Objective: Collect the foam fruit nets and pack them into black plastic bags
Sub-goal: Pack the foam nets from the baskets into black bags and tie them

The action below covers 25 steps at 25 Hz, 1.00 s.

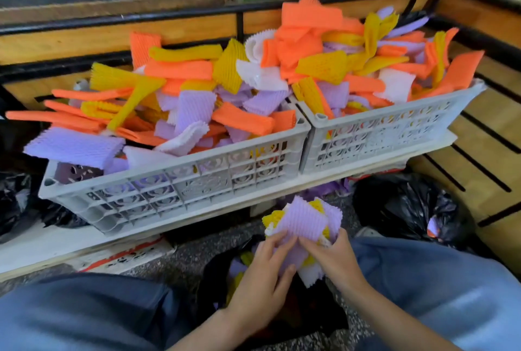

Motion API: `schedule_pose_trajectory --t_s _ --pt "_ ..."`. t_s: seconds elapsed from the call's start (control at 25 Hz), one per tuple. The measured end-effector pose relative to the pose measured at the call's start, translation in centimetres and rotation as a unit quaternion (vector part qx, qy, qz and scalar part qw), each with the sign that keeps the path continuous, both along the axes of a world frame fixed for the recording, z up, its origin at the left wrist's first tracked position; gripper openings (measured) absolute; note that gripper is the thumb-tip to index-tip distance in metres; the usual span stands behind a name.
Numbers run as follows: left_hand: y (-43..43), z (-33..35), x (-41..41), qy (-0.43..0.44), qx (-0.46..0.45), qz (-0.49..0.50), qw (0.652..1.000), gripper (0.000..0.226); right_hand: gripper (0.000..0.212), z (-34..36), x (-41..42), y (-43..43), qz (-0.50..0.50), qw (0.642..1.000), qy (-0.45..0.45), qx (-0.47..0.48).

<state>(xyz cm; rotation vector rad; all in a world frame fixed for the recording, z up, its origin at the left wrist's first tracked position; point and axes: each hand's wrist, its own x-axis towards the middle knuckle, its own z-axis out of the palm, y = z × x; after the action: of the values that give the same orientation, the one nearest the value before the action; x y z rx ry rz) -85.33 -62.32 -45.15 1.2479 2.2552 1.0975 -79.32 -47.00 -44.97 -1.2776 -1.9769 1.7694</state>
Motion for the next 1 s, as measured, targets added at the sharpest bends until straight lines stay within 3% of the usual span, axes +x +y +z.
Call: schedule_pose_trajectory --t_s 0.16,0.28,0.36,0.48,0.6,0.68,0.8,0.84,1.0 --pt "-1.5 -1.9 -1.7 0.011 -0.042 0.007 0.999 0.053 0.046 -1.8 0.1 0.2 -0.037 0.999 -0.021 -0.027" --pt "-4.9 -4.6 -3.2 0.078 -0.216 0.053 0.972 0.076 0.044 -2.7 0.3 -0.1 -0.040 0.998 -0.022 -0.047" --pt "-7.1 -5.6 -3.3 0.077 -0.319 0.037 0.944 0.089 0.044 -3.1 0.7 -0.8 -0.012 0.998 -0.027 -0.046" --pt "-9.3 -7.7 -2.8 0.080 -0.352 0.072 0.930 0.098 0.043 -3.8 1.1 -2.5 0.086 0.995 -0.036 -0.018" --pt "-10.7 -7.9 -2.7 -0.017 -0.276 0.192 0.942 0.089 0.046 -4.7 1.1 -3.7 0.205 0.975 -0.078 0.038" --pt "-11.6 -7.6 -3.4 -0.110 -0.225 0.285 0.925 0.071 0.048 -5.5 0.6 -3.8 0.266 0.951 -0.126 0.098" --pt "-12.7 -7.4 -5.0 -0.222 -0.171 0.336 0.899 0.012 0.048 -6.8 -1.0 -2.0 0.284 0.919 -0.189 0.199" --pt "-12.8 -7.2 -5.4 -0.273 -0.130 0.343 0.890 0.005 0.048 -7.0 -1.7 -1.1 0.272 0.914 -0.203 0.224" --pt "-10.8 -5.1 -5.5 -0.443 0.023 0.374 0.814 0.014 0.063 -5.5 -4.6 0.2 0.184 0.916 -0.200 0.295"
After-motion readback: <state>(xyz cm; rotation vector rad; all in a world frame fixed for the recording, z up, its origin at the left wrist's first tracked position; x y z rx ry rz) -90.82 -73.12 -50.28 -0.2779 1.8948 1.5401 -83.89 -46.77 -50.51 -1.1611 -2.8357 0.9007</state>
